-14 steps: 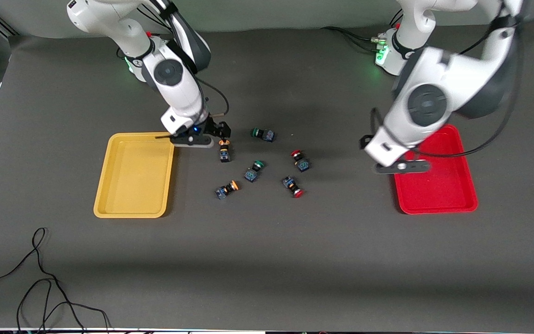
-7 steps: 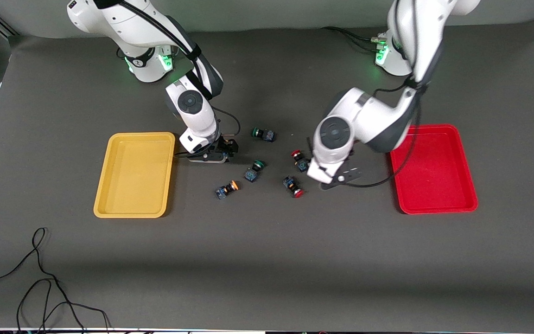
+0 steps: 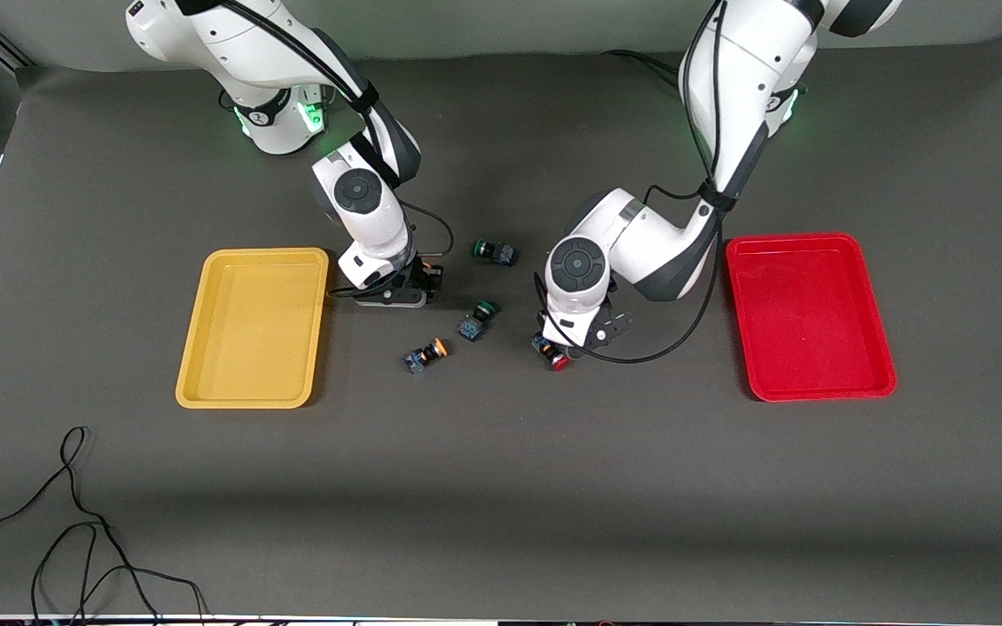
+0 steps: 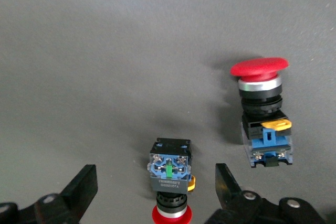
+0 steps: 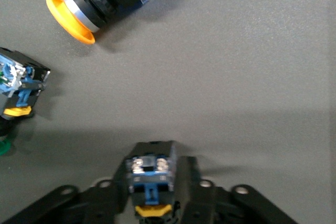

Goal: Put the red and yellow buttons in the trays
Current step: 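Grasp the orange button with the right gripper while the left gripper grasps the red button, then carry the orange button to the yellow tray while the left gripper carries red, then open both grippers to release the buttons into the trays, then grasp another orange button with the right gripper while the left gripper grasps red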

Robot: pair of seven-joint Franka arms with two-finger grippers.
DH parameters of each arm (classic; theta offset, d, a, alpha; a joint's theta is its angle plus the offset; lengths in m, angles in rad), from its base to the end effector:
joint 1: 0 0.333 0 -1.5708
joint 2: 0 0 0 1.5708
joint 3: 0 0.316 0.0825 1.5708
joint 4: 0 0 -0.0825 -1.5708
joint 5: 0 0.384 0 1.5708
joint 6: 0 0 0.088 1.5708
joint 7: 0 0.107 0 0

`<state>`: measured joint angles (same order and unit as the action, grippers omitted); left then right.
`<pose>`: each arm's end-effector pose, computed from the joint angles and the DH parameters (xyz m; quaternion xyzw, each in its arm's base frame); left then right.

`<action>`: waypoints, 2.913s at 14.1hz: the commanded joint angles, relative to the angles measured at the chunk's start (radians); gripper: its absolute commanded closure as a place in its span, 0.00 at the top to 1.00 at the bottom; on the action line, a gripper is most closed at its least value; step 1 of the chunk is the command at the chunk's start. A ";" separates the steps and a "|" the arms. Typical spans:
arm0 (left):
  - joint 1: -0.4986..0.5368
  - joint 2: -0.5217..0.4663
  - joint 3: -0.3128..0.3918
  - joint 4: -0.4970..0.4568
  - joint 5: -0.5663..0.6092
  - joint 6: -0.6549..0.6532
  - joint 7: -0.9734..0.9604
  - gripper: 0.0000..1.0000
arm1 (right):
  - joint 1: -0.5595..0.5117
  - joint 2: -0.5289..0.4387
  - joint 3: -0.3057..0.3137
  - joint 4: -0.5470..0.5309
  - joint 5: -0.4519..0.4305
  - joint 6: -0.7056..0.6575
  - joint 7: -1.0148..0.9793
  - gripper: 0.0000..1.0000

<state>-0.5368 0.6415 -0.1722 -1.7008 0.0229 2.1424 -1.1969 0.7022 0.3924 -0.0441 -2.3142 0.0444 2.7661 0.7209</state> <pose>0.5031 -0.4178 0.2111 -0.9639 -0.2448 0.0907 0.0521 0.4194 0.3207 0.1786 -0.9983 0.0498 -0.0230 0.0194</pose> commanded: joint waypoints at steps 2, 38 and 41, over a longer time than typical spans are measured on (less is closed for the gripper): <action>-0.034 0.035 0.014 0.000 -0.020 0.042 -0.021 0.99 | -0.004 -0.064 -0.016 0.027 0.015 -0.113 -0.021 0.05; 0.633 -0.486 0.005 -0.663 0.161 0.113 0.832 1.00 | 0.124 0.035 -0.605 0.478 0.361 -0.698 -0.529 1.00; 0.520 -0.447 -0.035 -0.428 0.093 -0.144 0.800 1.00 | 0.232 0.130 -0.585 0.590 0.380 -0.683 -0.079 1.00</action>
<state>0.0715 0.1811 -0.1894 -2.2720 0.1618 2.1521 -0.3578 0.8989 0.4431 -0.6302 -1.8165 0.4233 2.0834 0.4220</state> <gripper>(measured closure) 0.000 0.000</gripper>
